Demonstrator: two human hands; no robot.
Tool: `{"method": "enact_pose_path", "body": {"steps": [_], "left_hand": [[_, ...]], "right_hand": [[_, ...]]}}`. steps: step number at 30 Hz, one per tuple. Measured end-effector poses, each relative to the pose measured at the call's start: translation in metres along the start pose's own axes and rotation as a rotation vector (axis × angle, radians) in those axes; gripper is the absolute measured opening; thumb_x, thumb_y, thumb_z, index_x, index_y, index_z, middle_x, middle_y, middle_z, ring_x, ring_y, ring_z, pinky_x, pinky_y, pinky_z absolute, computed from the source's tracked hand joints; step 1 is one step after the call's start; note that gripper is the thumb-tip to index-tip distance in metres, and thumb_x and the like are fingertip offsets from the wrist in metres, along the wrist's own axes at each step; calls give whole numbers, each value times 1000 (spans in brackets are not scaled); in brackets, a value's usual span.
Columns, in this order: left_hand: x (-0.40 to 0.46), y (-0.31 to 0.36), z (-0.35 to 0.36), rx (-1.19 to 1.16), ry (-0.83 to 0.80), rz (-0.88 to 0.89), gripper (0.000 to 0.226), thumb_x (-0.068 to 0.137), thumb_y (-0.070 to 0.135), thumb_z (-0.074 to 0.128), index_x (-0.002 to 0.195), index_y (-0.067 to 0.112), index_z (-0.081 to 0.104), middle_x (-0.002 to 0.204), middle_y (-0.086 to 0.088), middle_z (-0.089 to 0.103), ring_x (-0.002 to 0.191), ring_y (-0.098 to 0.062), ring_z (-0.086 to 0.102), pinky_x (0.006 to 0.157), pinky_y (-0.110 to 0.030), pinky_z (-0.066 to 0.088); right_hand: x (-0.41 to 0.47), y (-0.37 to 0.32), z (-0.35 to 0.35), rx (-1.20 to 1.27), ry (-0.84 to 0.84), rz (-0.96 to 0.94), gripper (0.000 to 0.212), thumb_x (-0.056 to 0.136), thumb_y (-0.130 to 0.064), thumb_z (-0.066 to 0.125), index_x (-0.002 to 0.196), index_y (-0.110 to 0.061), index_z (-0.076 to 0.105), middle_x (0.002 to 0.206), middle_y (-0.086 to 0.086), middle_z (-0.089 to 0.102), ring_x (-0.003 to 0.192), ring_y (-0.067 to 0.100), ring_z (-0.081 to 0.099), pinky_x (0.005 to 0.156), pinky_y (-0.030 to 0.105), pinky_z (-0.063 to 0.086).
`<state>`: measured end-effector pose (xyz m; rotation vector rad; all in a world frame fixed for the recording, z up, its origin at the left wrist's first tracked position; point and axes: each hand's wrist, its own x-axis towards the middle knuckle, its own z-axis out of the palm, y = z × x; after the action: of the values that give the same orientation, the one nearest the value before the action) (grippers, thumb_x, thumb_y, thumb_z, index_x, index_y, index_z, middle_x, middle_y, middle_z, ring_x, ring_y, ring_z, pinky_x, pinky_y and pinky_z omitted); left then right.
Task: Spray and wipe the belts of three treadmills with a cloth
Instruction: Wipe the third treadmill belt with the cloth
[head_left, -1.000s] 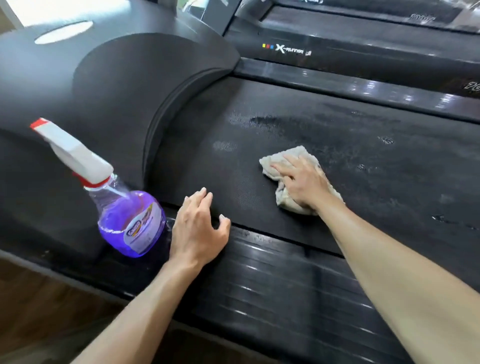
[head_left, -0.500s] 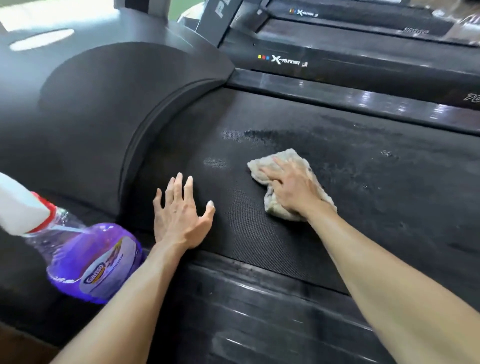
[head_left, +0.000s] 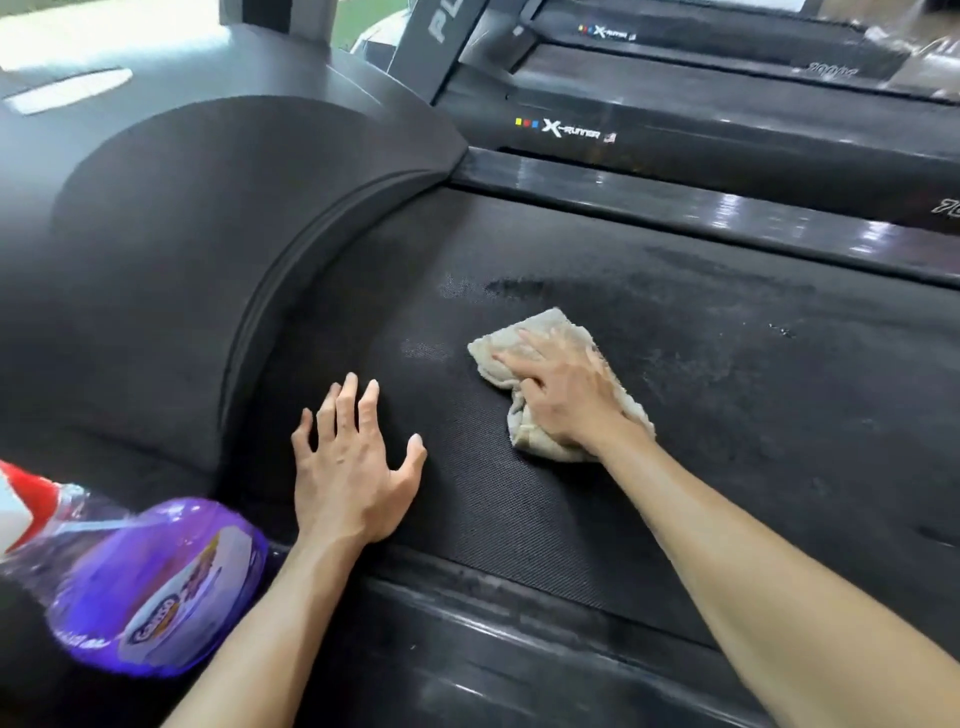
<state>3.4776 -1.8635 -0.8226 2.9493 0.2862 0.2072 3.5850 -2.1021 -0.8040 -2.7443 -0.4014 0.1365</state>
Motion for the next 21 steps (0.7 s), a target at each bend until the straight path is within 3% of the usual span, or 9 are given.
{"method": "enact_pose_path", "body": {"steps": [4, 8, 11, 14, 17, 19, 21], "left_hand": [[1, -1, 0, 4, 4, -6, 88, 85, 69, 18, 158, 19, 24, 167, -2, 15, 155, -17, 7, 125, -46, 6], [0, 0, 0, -8, 4, -2, 87, 85, 67, 21, 157, 18, 24, 167, -3, 18, 155, -18, 8, 125, -47, 8], [0, -1, 1, -16, 8, 3, 85, 87, 67, 25, 157, 18, 24, 167, -3, 18, 155, -18, 8, 125, -47, 8], [1, -2, 1, -7, -4, 6, 82, 90, 65, 30, 157, 19, 24, 167, -3, 16, 155, -18, 7, 125, -47, 8], [0, 0, -1, -16, 6, -5, 86, 86, 68, 23, 157, 19, 24, 167, -2, 16, 155, -17, 7, 125, -46, 8], [0, 0, -1, -18, 12, -11, 87, 85, 68, 21, 157, 19, 24, 167, -2, 17, 155, -17, 7, 125, -46, 7], [-1, 0, -1, -24, 14, -12, 86, 85, 67, 22, 157, 19, 25, 167, -2, 19, 155, -17, 8, 125, -46, 7]], "right_hand": [[-62, 17, -4, 106, -25, -164, 52, 93, -43, 32, 137, -56, 57, 161, -30, 27, 152, -1, 7, 128, 36, 6], [-34, 41, -15, 45, 78, -9, 71, 82, -52, 17, 139, -47, 60, 161, -15, 40, 155, 19, 22, 127, 43, 14], [20, 20, -6, 18, 58, 80, 52, 97, -42, 29, 142, -50, 54, 163, -14, 35, 154, 24, 22, 125, 51, 14], [24, -3, 8, 10, -10, 10, 48, 91, -50, 28, 118, -49, 67, 147, -17, 50, 146, 21, 36, 120, 44, 26], [-36, 0, 9, 101, -72, -177, 54, 90, -49, 31, 131, -47, 66, 155, -30, 33, 153, 4, 15, 124, 33, 12], [-56, 22, 0, 101, -35, -215, 60, 87, -50, 28, 133, -45, 66, 157, -27, 33, 155, 9, 19, 127, 39, 13], [-33, 42, -8, 47, 19, -113, 65, 85, -52, 24, 136, -44, 63, 161, -18, 38, 155, 17, 23, 127, 46, 17]]}}
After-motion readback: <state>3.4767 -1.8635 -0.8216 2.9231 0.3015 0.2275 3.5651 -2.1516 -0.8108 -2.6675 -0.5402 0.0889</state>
